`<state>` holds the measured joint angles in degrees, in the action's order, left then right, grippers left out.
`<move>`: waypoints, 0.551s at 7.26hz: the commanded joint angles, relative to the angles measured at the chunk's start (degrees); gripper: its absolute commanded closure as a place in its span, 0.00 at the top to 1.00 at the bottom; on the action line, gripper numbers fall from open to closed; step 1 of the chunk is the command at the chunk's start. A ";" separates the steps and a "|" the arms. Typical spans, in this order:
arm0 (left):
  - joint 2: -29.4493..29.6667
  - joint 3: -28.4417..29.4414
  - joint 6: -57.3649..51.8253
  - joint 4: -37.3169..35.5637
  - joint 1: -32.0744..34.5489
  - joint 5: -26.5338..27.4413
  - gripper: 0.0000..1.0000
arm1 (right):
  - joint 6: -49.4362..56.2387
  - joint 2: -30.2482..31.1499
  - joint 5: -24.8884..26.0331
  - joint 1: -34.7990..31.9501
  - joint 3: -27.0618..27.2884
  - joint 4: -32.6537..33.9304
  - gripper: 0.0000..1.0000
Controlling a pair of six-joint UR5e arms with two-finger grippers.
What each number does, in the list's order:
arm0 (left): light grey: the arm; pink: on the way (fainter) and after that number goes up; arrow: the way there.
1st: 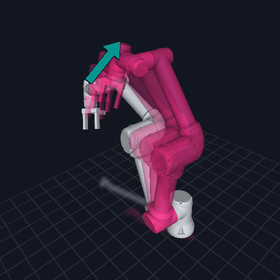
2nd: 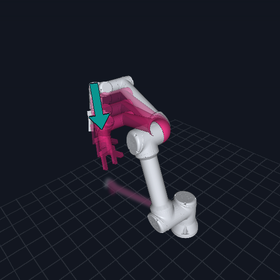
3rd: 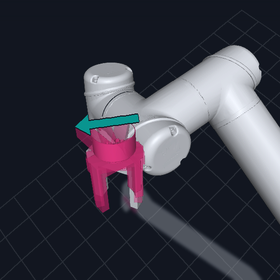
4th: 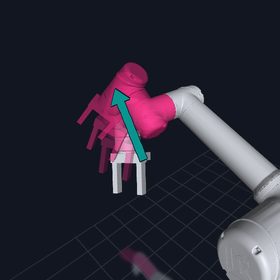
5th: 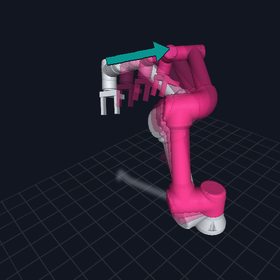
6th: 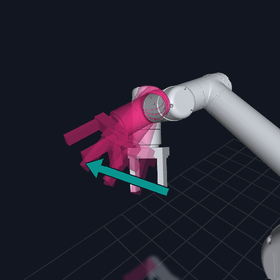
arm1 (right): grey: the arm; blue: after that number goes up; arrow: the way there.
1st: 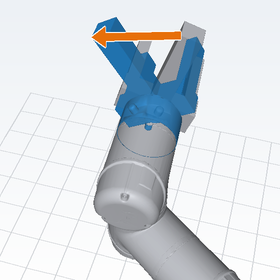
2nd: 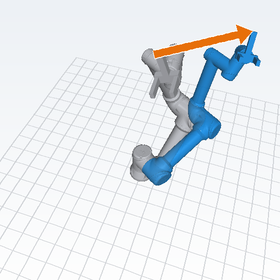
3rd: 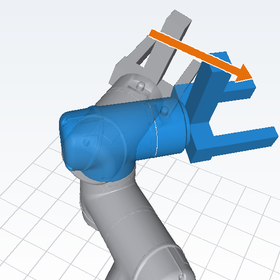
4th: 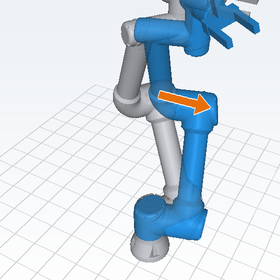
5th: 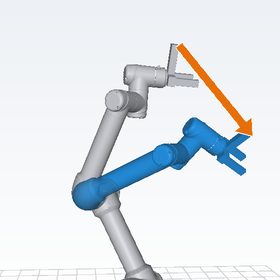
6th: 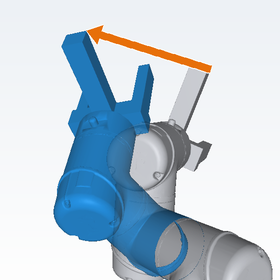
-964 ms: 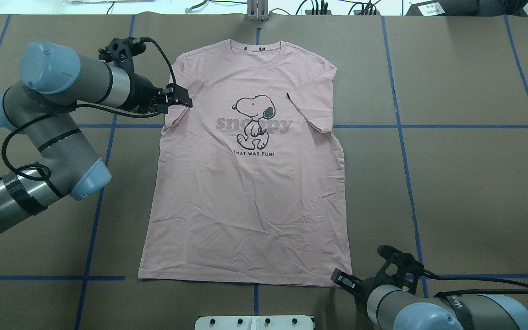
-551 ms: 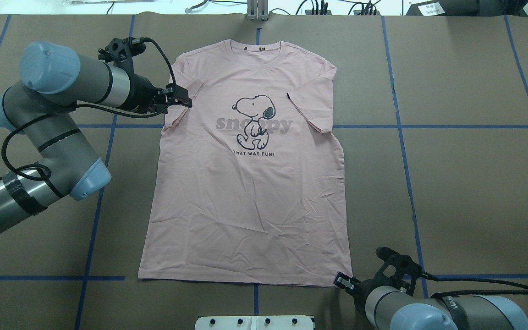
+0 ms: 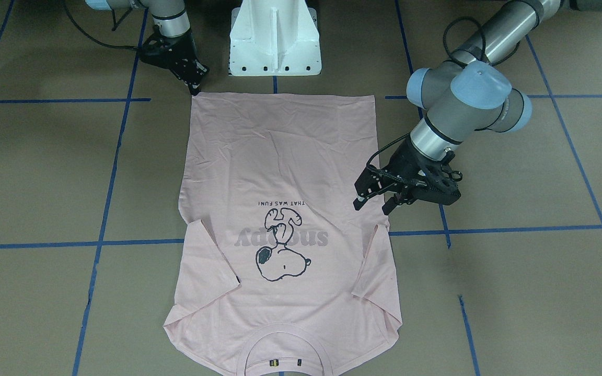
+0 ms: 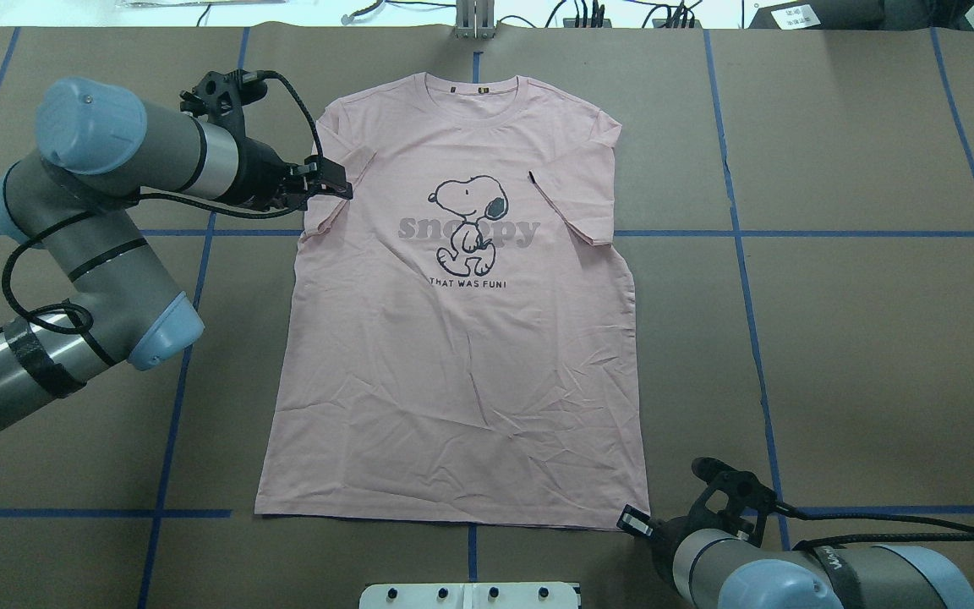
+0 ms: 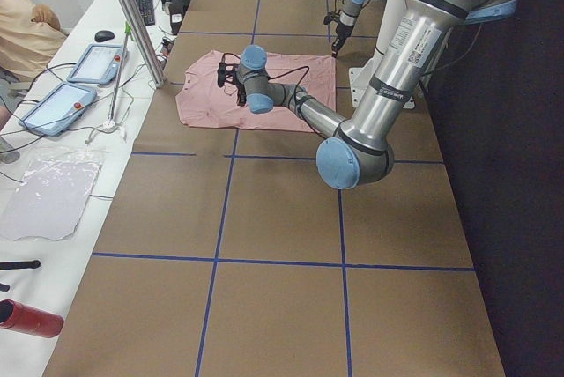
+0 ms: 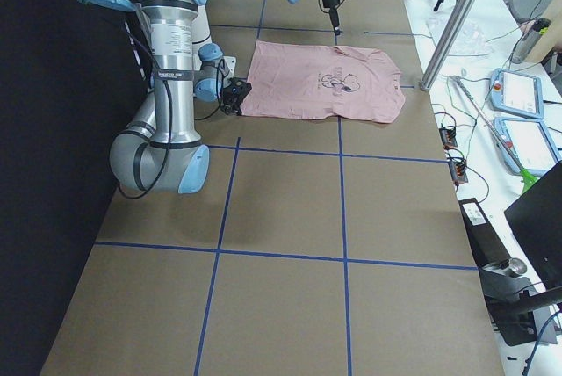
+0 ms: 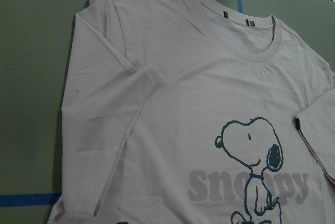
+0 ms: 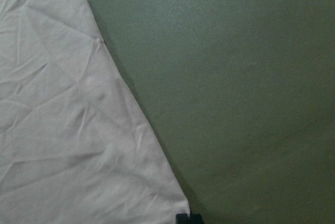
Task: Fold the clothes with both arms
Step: 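Fold the other sleeve in with the left gripper while the right moves to the hem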
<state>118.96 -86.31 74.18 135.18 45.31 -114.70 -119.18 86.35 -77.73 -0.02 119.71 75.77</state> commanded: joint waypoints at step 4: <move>-10.96 -11.52 11.83 -1.66 -3.71 0.17 0.80 | 0.44 -1.01 -2.60 -1.30 3.42 -0.01 0.00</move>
<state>114.76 -90.79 80.89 134.34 44.16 -114.81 -118.78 85.67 -79.86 -0.82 122.44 75.76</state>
